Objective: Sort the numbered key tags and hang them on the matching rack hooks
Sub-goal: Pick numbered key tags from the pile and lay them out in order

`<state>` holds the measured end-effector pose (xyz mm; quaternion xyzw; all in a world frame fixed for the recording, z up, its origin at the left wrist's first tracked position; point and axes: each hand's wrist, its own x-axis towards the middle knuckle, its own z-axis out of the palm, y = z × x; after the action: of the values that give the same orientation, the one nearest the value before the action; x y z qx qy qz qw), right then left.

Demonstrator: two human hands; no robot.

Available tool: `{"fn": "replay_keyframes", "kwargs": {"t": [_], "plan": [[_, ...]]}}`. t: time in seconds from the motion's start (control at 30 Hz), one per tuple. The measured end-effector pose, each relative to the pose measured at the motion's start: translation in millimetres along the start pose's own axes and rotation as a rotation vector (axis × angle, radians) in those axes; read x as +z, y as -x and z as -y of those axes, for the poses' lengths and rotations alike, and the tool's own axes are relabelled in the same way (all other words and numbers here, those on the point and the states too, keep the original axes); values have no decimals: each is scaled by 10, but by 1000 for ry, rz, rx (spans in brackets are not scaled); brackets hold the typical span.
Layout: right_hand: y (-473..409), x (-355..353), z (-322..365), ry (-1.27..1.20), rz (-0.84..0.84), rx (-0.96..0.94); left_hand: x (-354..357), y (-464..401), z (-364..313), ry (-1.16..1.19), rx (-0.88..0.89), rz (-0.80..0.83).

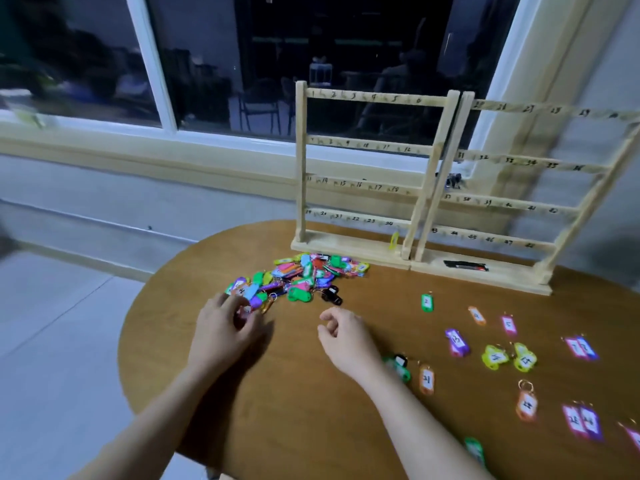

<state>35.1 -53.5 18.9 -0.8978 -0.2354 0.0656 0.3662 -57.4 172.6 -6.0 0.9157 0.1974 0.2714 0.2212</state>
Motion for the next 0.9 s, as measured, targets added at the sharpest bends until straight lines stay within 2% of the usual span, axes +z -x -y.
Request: {"fn": "replay_keyframes", "kwargs": {"t": [0.17,0.3,0.5,0.6,0.7,0.77,0.9], "plan": [[-301,112,-3,96,-136,104,91,-56,-2,-228,84,101],[-497,198,-2,184,-256,209,125,-86,43,-227,48,127],[-501,272,-23,300,-311,202,157,-77,10,-225,13,51],[-439,291,-17,167,-371,214,177,-78,17,-244,0,37],[-299,402,52,-64,-393,201,178,-81,22,-241,-2,36],[-224,464,70,-185,-339,162,173,-80,18,-226,5,22],[-169,401,54,-214,-222,113,163,-80,27,-203,55,-23]]}}
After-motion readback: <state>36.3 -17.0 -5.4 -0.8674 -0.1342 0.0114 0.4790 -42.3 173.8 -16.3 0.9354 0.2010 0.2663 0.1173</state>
